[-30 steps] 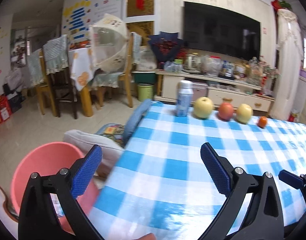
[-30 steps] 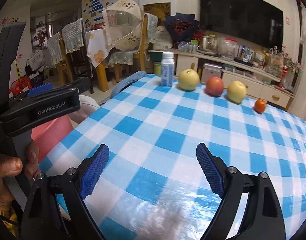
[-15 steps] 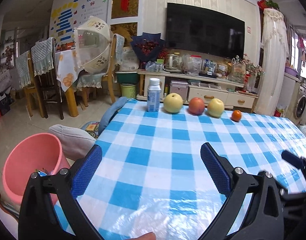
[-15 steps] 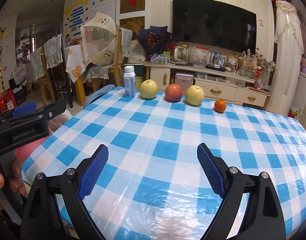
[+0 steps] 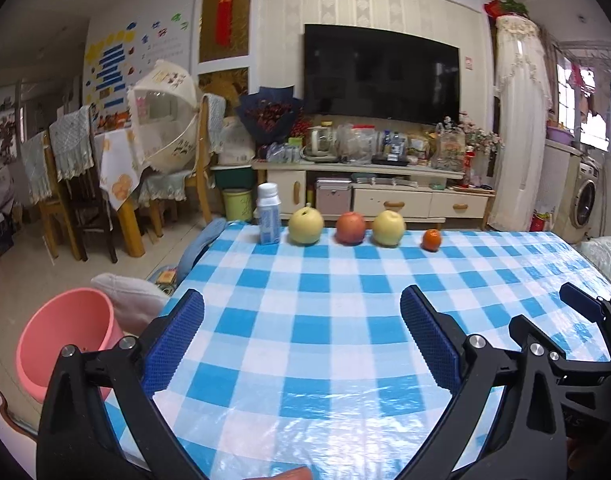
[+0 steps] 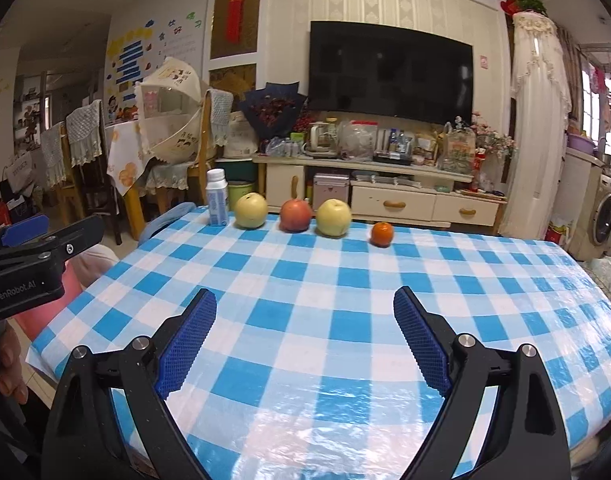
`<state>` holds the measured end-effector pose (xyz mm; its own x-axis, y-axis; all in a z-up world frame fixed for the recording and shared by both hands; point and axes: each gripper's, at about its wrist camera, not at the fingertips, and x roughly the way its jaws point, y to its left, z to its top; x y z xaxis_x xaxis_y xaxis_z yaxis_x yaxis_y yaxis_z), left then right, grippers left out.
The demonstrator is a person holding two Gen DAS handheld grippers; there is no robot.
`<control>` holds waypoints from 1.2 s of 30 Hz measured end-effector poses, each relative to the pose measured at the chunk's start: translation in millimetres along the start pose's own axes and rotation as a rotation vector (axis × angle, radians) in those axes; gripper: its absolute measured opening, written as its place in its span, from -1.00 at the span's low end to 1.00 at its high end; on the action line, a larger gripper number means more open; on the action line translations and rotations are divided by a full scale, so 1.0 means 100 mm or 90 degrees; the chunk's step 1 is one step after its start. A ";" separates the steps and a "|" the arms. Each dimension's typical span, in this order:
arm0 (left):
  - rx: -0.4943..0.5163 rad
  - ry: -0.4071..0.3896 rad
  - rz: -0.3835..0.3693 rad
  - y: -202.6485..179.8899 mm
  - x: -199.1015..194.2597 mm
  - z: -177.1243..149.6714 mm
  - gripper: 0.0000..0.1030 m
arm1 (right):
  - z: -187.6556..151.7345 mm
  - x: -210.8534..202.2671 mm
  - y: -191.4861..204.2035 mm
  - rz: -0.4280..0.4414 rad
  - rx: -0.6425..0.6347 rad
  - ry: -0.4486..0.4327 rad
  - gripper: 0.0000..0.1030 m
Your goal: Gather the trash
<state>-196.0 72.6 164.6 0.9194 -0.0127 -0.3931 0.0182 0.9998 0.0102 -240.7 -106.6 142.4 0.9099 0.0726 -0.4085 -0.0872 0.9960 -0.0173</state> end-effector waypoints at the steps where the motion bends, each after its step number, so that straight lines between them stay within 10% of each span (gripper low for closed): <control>1: 0.005 -0.003 -0.003 -0.05 -0.03 0.01 0.92 | -0.01 -0.04 -0.04 -0.008 0.001 -0.004 0.74; 36: 0.053 -0.080 -0.042 -0.62 -0.81 0.13 0.92 | 0.04 -1.12 -0.43 -0.125 0.004 -0.102 0.85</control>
<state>-266.6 11.4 208.2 0.9571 -0.0853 -0.2768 0.1077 0.9919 0.0668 -337.5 -157.7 192.7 0.9618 -0.1154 -0.2481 0.0995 0.9921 -0.0759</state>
